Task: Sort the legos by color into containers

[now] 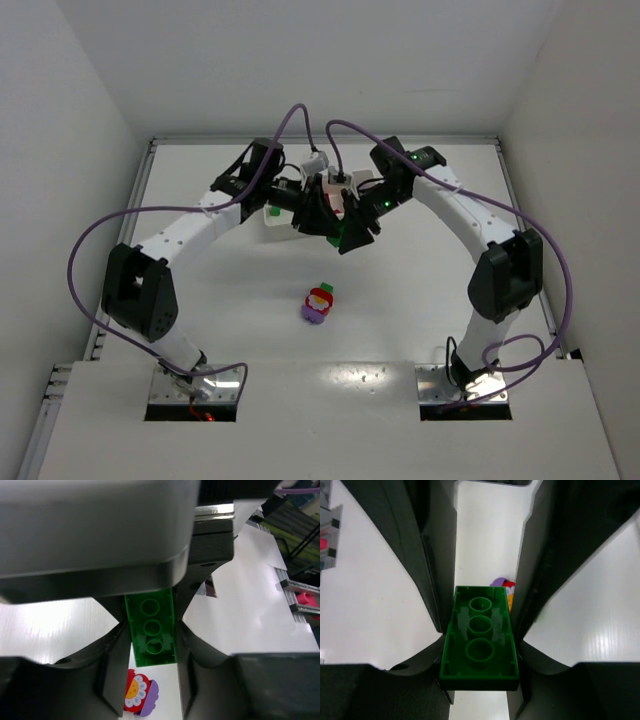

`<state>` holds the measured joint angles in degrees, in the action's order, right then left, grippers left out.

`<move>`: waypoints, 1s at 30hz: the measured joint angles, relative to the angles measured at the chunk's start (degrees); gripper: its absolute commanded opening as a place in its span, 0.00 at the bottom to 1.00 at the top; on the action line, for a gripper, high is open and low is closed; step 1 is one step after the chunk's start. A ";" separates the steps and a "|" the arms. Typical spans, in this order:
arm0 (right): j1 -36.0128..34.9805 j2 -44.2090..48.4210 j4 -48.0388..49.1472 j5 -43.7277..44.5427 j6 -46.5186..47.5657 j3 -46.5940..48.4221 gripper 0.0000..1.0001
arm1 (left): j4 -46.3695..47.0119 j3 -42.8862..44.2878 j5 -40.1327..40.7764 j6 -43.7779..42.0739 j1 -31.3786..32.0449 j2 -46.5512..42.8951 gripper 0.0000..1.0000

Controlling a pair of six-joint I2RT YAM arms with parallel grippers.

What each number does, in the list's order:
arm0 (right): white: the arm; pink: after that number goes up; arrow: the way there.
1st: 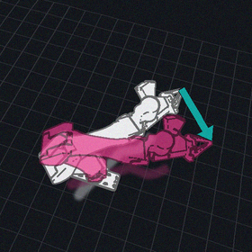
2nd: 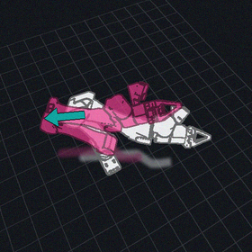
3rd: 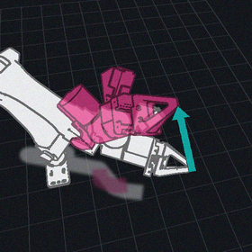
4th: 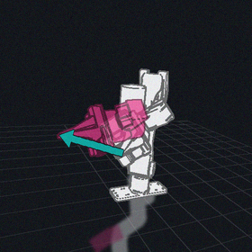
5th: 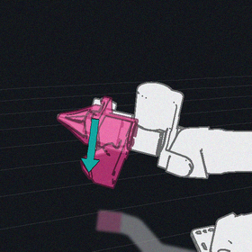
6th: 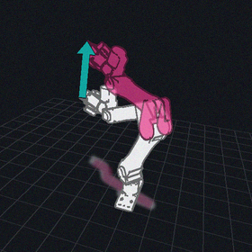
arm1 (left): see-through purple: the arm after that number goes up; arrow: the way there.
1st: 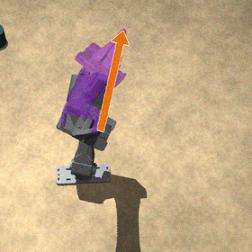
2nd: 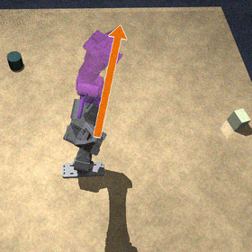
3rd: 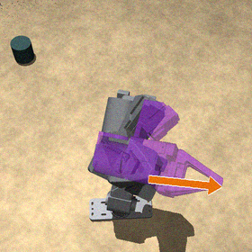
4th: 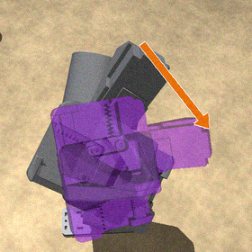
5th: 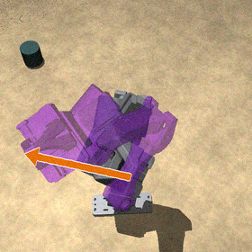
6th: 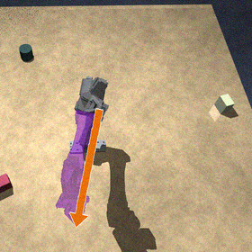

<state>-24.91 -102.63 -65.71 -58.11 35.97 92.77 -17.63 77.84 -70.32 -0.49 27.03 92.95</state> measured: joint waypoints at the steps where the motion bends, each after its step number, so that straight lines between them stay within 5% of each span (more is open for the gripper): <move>1: 0.00 0.02 0.04 -0.04 -0.11 0.00 0.15 | 0.04 0.00 0.31 -0.17 0.00 0.09 0.35; 13: 0.00 1.57 4.15 0.17 -0.44 -4.17 0.15 | -1.79 -0.02 2.89 -0.92 -0.02 0.13 0.08; 19: 0.42 6.86 10.36 0.09 -1.09 -11.45 0.15 | 2.10 -1.05 -0.42 4.02 -1.16 0.13 0.07; 30: 1.31 8.52 6.71 3.96 -1.33 -15.63 0.15 | 11.15 -1.20 1.51 8.68 -8.70 -0.28 0.07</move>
<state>-23.59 -94.11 -59.00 -54.15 34.63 77.14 -6.48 76.64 -68.82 8.19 18.33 92.66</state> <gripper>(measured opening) 0.373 0.399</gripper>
